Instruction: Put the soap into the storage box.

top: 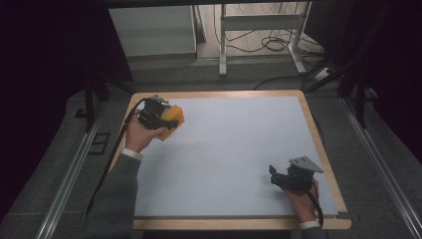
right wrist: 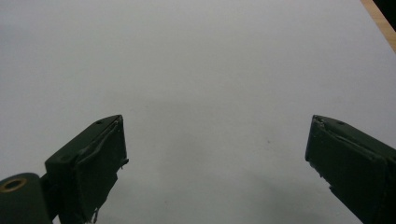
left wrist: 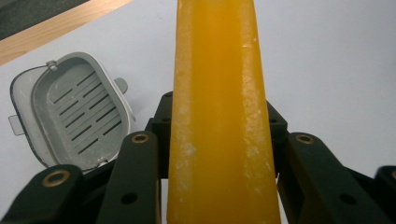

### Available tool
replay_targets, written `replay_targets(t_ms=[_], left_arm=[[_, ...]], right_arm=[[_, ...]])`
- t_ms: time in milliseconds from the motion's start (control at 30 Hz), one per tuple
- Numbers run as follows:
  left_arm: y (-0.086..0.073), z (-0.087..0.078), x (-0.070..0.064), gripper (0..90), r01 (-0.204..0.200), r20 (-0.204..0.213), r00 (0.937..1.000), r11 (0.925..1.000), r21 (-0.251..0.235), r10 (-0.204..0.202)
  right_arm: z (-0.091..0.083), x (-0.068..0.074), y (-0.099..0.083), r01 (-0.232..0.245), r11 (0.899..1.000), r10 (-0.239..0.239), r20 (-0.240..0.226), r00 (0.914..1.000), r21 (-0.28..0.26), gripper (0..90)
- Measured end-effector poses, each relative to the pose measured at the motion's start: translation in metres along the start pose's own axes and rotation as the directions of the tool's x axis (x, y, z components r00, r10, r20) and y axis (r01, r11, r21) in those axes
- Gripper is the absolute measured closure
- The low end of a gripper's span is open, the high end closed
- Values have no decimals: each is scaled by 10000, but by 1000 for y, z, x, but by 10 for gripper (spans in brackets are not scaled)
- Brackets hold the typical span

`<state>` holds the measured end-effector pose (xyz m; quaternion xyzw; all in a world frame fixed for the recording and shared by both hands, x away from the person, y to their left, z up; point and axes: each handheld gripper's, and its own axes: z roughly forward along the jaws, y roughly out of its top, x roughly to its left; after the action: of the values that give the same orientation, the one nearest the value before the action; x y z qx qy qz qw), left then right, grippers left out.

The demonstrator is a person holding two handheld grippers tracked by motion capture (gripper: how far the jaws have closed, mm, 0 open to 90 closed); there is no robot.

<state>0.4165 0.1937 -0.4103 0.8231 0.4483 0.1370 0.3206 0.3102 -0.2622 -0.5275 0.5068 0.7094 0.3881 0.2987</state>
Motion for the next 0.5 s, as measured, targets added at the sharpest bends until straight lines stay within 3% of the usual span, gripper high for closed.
replay_targets(t_ms=[500], left_arm=[[4,1,16,612,345,-190,9992,9994,-8,-345]], right_arm=[[0,0,0,12,10000,-12,49,10000,-10,54]])
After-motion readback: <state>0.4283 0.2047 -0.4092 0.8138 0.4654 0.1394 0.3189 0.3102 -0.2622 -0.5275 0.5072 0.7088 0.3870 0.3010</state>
